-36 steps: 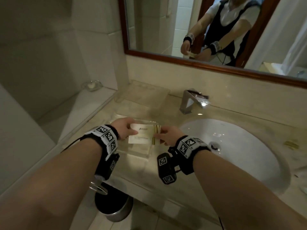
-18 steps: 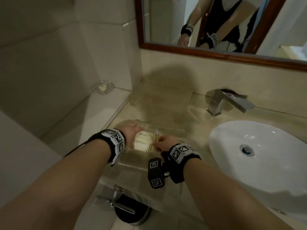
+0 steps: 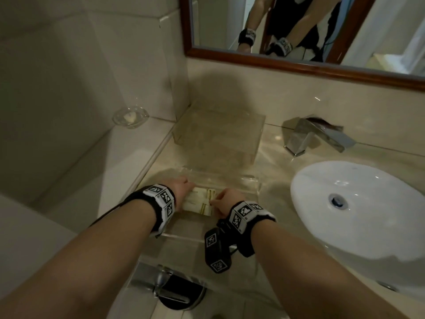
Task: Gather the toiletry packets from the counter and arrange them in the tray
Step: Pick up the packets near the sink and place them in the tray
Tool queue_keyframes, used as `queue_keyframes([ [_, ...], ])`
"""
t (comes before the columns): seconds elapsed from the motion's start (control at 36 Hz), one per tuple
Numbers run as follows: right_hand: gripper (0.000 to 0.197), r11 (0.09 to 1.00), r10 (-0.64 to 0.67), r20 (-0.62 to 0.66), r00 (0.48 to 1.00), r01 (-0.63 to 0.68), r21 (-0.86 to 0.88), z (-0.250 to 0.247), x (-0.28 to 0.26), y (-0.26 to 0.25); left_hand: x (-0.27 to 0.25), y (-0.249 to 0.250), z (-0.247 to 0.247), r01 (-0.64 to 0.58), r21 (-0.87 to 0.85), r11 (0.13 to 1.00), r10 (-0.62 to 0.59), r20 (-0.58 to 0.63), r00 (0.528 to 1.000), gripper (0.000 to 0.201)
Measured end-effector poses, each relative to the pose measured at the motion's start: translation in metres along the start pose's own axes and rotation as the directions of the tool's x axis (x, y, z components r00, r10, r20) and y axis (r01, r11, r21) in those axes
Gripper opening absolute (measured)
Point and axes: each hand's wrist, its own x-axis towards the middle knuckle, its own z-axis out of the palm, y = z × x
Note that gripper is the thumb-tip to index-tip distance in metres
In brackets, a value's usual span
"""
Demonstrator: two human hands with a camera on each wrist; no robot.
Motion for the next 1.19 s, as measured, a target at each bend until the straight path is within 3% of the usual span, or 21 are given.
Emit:
queue_keyframes([
  [0.19,0.029,1.0,-0.014,0.012,1.0,0.014,-0.005,0.01,0.011,-0.003,-0.002,0.001,0.0,0.016,0.014,1.0,-0.016,0.0,1.0,0.07],
  [0.33,0.028,0.999,0.007,0.021,1.0,-0.007,0.034,0.007,0.004,-0.003,-0.001,0.003,0.002,0.045,0.012,0.999,-0.045,0.003,0.999,0.078],
  [0.39,0.04,1.0,0.008,0.007,1.0,-0.008,-0.012,0.02,0.04,0.016,-0.001,0.005,0.003,0.054,-0.001,0.999,-0.054,-0.003,0.999,0.082],
  [0.42,0.058,0.998,0.033,-0.013,0.999,-0.034,-0.059,0.044,0.104,0.047,-0.001,0.006,0.003,0.059,-0.014,0.998,-0.059,-0.006,0.998,0.084],
  [0.44,0.079,0.994,0.022,-0.012,1.0,-0.023,-0.111,0.043,0.112,0.054,-0.001,0.006,0.004,0.066,-0.034,0.997,-0.066,-0.011,0.998,0.088],
  [0.47,0.087,0.996,0.029,0.017,0.999,-0.027,-0.088,0.044,0.119,0.061,-0.002,0.007,0.004,0.071,-0.059,0.996,-0.072,-0.02,0.997,0.09],
  [0.53,0.071,1.0,0.0,-0.019,1.0,-0.001,-0.027,0.044,0.135,0.074,-0.003,0.01,0.002,0.085,-0.13,0.988,-0.09,-0.029,0.996,0.09],
  [0.58,0.04,0.996,-0.071,0.009,0.997,0.071,0.049,-0.014,0.007,0.027,-0.007,0.019,-0.003,0.096,-0.192,0.977,-0.103,-0.029,0.994,0.085],
  [0.61,0.03,0.991,-0.084,0.013,0.996,0.082,0.103,-0.026,-0.011,0.024,-0.008,0.023,-0.006,0.095,-0.197,0.976,-0.106,-0.041,0.994,0.085],
  [0.72,0.028,0.983,-0.101,-0.027,0.995,0.103,0.15,-0.056,-0.035,0.041,-0.015,0.05,-0.018,0.07,-0.164,0.984,-0.09,-0.112,0.99,0.078],
  [0.89,0.033,0.991,-0.122,-0.122,0.985,0.127,0.037,-0.112,-0.069,0.093,-0.022,0.112,-0.04,0.009,-0.189,0.982,-0.033,-0.126,0.991,0.058],
  [1.08,0.032,0.997,-0.069,-0.235,0.969,0.071,-0.001,-0.175,-0.113,0.186,-0.026,0.207,-0.058,-0.102,-0.238,0.966,0.069,-0.14,0.988,0.046],
  [1.19,0.033,0.999,-0.01,-0.232,0.973,0.002,-0.034,-0.203,-0.138,0.248,-0.03,0.268,-0.06,-0.163,-0.321,0.933,0.129,-0.124,0.984,0.04],
])
